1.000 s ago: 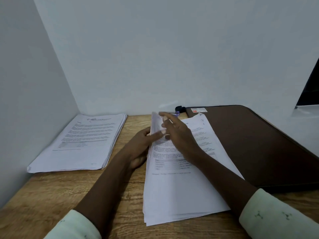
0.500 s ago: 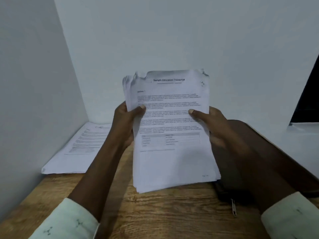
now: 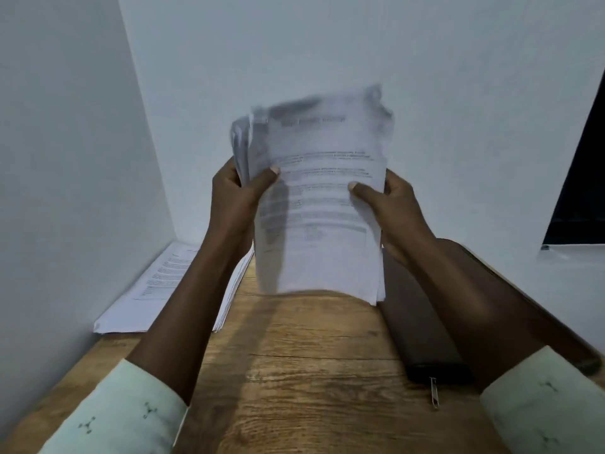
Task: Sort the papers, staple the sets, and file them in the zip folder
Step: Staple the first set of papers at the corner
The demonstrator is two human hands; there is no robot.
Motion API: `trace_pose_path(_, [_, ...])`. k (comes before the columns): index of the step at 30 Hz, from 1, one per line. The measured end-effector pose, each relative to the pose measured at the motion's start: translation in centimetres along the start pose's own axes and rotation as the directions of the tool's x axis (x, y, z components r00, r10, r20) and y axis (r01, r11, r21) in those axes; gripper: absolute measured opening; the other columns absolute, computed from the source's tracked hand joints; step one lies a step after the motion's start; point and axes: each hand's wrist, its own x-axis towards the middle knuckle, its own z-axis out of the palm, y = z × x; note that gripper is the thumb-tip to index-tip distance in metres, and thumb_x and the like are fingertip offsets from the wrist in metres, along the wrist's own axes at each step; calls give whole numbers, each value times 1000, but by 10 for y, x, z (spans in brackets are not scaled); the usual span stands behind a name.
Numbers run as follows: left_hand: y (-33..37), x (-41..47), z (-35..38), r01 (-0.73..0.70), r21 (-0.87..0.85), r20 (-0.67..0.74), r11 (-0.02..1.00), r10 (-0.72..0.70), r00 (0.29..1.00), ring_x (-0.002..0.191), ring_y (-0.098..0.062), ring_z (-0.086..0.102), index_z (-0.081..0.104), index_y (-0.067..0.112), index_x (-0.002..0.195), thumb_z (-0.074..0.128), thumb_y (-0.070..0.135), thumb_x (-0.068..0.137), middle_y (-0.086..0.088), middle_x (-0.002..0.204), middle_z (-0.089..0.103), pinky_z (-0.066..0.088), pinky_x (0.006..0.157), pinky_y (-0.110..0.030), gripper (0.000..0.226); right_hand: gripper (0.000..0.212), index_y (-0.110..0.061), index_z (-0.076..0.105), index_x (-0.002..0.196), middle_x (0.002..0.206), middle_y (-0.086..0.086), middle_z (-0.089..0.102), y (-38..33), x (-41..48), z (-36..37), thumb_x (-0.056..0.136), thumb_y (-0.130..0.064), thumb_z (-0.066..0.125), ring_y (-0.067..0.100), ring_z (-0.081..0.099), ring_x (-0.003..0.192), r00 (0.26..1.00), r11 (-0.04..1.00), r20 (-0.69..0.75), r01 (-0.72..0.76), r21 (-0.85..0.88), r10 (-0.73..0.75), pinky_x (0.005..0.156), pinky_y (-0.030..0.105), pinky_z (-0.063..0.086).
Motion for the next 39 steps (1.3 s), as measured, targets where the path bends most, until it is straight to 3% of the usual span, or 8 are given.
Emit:
trace_pose_path(4, [-29, -11, -12, 58, 76, 20, 995, -60, 998, 98, -29, 71, 69, 15, 108, 71, 7, 85, -9, 107, 74, 59, 82, -41, 24, 20, -21, 67, 102, 100, -2, 75, 23, -10, -3, 86, -11, 72, 17, 73, 91, 995, 995, 3, -103, -8, 103, 82, 33, 57])
trace_pose_path(9, [-61, -20, -15, 201, 185, 2, 962, -205, 979, 98, -22, 72, 70, 12, 113, 69, 12, 89, -1, 105, 76, 58, 85, -38, 24, 20, -17, 69, 107, 103, 1, 75, 35, -7, -2, 87, -16, 72, 20, 72, 95, 989, 989, -24, -148, -16, 147, 92, 42, 56])
trace_pose_path(14, [-55, -13, -9, 203, 129, -9, 971, -203, 979, 91, -15, 74, 70, 18, 106, 69, 14, 90, 2, 101, 77, 59, 75, -28, 17, 22, -20, 71, 105, 107, 2, 75, 35, -2, -2, 83, -24, 74, 21, 71, 100, 992, 992, -25, -119, 32, 120, 95, 44, 54])
trace_pose_path(19, [-74, -22, -13, 283, 156, 6, 946, -287, 958, 99, -19, 72, 69, 15, 115, 76, 18, 85, 0, 109, 75, 58, 89, -41, 31, 20, -24, 74, 99, 103, 0, 76, 58, -10, -2, 79, -28, 77, 21, 71, 100, 984, 985, -29, -173, 2, 173, 97, 48, 53])
trace_pose_path(27, [-103, -40, -21, 405, 203, 23, 892, -417, 908, 104, -19, 70, 68, 19, 119, 77, 29, 84, 1, 113, 74, 55, 96, -45, 37, 15, -22, 73, 95, 101, 3, 76, 71, -10, 0, 82, -15, 78, 22, 71, 97, 972, 972, -30, -233, -14, 233, 95, 47, 54])
trace_pose_path(31, [-108, -43, -21, 407, 229, 30, 884, -425, 905, 103, -18, 69, 68, 23, 112, 76, 23, 85, 3, 111, 73, 56, 93, -40, 29, 12, -25, 72, 90, 99, 1, 76, 77, -11, 0, 82, -19, 78, 21, 72, 95, 963, 964, -46, -267, -22, 265, 93, 45, 55])
trace_pose_path(35, [-118, -57, -25, 433, 222, 33, 874, -450, 892, 98, -10, 66, 61, 17, 123, 72, 17, 89, 0, 115, 69, 55, 77, -22, 36, 10, -23, 71, 92, 105, 6, 74, 86, -16, -1, 86, -16, 74, 23, 71, 95, 954, 955, -43, -297, -22, 296, 93, 45, 55])
trace_pose_path(39, [-126, -65, -28, 481, 181, 12, 858, -491, 871, 90, -12, 69, 62, 19, 119, 69, 12, 90, -2, 108, 72, 56, 67, -21, 30, 9, -24, 70, 96, 104, 3, 74, 89, -16, -4, 89, -19, 72, 23, 71, 97, 962, 961, -37, -273, -40, 271, 93, 46, 55])
